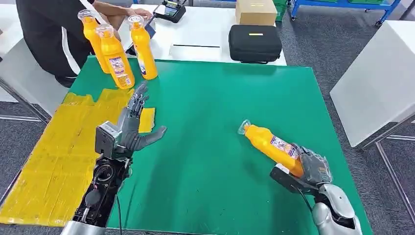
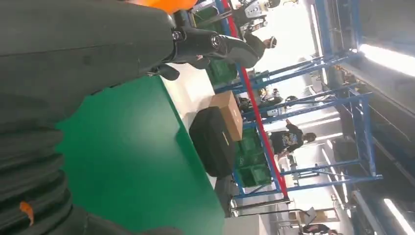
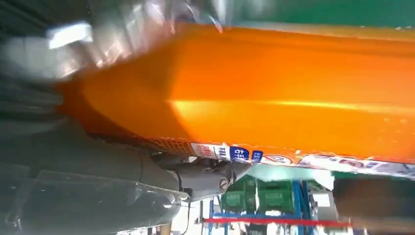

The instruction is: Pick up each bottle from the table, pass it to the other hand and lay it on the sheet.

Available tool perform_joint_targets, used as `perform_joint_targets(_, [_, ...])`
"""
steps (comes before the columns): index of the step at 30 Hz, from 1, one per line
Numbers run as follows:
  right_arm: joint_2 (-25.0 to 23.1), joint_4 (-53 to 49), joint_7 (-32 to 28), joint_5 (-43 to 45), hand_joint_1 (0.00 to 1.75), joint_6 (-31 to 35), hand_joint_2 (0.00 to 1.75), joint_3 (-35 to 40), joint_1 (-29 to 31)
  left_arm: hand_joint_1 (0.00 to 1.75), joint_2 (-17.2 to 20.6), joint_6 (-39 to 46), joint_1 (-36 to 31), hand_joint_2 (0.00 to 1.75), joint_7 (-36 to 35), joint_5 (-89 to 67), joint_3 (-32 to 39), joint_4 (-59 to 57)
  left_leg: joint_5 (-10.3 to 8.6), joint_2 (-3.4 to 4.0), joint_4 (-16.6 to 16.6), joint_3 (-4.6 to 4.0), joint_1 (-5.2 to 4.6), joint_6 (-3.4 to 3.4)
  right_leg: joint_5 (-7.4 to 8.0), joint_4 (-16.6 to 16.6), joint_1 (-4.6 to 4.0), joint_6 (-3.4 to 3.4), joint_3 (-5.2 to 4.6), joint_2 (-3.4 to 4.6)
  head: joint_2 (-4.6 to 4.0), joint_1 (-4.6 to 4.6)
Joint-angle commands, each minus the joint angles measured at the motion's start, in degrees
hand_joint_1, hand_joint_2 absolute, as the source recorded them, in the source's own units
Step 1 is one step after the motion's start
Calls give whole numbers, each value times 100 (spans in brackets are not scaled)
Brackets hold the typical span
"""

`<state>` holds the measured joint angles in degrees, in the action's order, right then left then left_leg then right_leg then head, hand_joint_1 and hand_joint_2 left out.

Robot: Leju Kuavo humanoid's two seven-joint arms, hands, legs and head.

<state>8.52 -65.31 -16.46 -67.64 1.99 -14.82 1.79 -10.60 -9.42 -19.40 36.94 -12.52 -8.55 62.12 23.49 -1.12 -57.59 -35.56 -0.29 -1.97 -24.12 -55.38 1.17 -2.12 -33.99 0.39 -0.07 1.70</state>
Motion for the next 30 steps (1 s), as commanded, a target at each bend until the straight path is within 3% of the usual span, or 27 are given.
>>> perform_joint_targets(1, [-1206,312,-178,1053,175,768,175,473,916,0,7,-173,-110,175,-318,100,-173,-24,24,69,1,47,9,22,-3,4,-11,21,27,54,0,0])
perform_joint_targets(5, [-1356,448,-288,1661,175,962,175,581,1128,0,-59,-362,-157,175,-475,224,-298,43,14,53,-2,29,12,20,-1,-1,-13,17,11,38,0,2])
perform_joint_targets(12, [-1799,615,-1181,3193,175,951,175,743,1387,0,-159,-894,-512,175,-700,847,-602,-242,11,35,-7,23,11,14,-5,-6,-10,13,11,20,0,0])
perform_joint_targets(26, [-2079,1337,-1388,3415,175,882,175,1551,1986,0,-173,-889,-675,175,-925,1035,-985,-135,8,32,-1,29,9,14,-5,-1,-9,14,17,17,0,0])
perform_joint_targets(30, [-2182,1957,-1498,3387,175,775,175,1919,2236,0,-171,-899,-769,175,-1000,1232,-1043,-106,8,27,-2,27,8,13,-6,-3,-8,12,17,14,0,0])
